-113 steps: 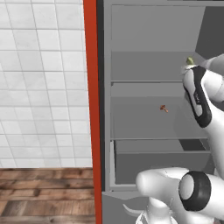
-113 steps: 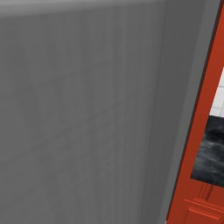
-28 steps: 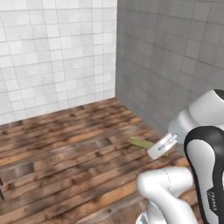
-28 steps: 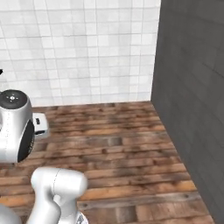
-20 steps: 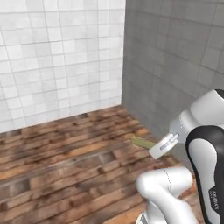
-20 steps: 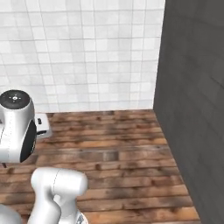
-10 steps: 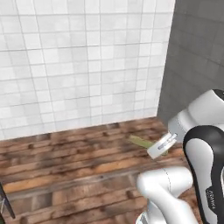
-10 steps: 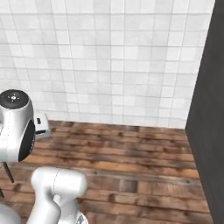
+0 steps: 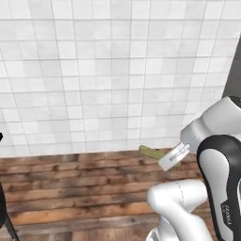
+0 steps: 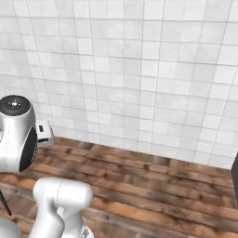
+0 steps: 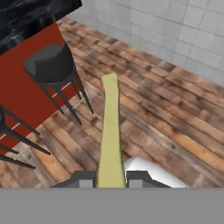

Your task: Pick the egg and butter from the fridge and place them by the bowl for mixing.

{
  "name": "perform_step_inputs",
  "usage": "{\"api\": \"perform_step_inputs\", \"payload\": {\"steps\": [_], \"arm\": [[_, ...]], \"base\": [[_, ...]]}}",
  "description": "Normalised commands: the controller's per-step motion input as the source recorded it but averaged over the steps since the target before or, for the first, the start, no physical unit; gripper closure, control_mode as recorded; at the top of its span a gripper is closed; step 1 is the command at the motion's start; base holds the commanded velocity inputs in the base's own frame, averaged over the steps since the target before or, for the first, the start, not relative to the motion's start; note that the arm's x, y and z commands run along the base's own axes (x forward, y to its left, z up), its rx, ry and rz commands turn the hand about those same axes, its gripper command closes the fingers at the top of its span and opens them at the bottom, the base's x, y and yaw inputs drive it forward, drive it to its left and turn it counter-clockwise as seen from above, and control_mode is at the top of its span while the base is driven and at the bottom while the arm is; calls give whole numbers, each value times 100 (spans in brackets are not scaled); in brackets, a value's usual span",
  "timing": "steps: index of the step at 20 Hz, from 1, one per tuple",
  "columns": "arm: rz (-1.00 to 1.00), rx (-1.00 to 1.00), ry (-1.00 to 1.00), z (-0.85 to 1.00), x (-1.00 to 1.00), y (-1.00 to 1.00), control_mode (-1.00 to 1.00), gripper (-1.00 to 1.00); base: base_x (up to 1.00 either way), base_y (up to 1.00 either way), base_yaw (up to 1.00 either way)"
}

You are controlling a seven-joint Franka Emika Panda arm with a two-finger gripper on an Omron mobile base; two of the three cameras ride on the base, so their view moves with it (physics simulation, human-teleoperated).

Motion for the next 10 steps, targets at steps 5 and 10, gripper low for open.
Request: {"api": "perform_step_inputs", "payload": {"steps": [5, 10], "arm": [[0, 0, 0, 0, 0, 0, 100, 100], [0, 0, 0, 0, 0, 0, 100, 100]], "base": [[100, 0, 41], [100, 0, 49]]}}
